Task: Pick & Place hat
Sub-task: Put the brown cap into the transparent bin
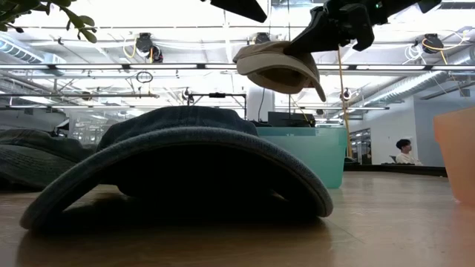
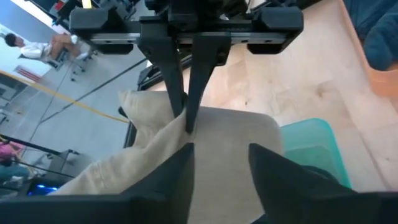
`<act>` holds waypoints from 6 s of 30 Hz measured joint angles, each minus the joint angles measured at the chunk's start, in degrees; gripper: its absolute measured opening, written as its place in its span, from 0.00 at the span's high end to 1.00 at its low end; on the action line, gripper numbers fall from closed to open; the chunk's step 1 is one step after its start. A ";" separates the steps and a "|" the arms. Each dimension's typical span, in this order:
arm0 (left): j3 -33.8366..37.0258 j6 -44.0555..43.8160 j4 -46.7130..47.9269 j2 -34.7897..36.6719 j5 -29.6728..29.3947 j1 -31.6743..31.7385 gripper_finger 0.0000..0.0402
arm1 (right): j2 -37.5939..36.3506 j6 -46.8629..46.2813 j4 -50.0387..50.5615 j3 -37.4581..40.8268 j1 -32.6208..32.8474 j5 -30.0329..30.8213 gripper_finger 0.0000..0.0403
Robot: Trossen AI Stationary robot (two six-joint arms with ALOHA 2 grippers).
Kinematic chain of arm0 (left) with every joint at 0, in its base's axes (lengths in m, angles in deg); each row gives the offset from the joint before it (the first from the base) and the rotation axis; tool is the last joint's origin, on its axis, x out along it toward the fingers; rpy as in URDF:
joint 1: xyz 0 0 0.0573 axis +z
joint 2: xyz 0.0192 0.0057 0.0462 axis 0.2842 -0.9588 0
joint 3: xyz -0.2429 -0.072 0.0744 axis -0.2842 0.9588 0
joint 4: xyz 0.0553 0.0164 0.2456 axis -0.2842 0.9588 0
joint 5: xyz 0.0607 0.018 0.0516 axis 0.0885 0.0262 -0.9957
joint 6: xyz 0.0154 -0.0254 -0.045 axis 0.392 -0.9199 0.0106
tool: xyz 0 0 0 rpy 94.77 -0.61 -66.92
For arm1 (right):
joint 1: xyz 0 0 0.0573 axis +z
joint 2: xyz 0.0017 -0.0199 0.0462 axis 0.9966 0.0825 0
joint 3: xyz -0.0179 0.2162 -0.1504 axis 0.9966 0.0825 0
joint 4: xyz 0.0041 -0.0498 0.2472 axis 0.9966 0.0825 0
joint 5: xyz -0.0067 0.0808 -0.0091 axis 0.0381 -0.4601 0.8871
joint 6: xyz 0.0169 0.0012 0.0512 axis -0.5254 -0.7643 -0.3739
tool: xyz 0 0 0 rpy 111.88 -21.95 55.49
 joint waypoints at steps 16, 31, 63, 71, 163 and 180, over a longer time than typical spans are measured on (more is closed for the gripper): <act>0.01 -1.13 -1.16 0.02 -0.45 0.39 0.31 | 0.00 2.70 -0.54 0.02 -0.19 -1.02 1.00; 0.01 2.64 -1.12 0.04 -6.13 -1.44 0.36 | 0.00 5.09 -0.55 0.02 -0.60 -1.03 1.00; 0.03 4.48 -6.16 0.09 5.64 1.95 0.36 | 0.00 4.48 1.68 0.07 1.35 -3.90 1.00; 0.03 4.33 -5.60 0.09 6.48 3.27 0.36 | 0.00 5.27 0.13 0.07 1.40 -4.03 1.00; -2.72 2.17 1.90 -1.82 13.41 2.83 0.36 | 2.36 6.24 -4.05 0.04 1.42 -12.73 1.00; -2.65 0.38 2.05 -6.43 8.53 5.92 0.36 | 5.64 7.91 -6.46 0.13 0.09 -14.01 1.00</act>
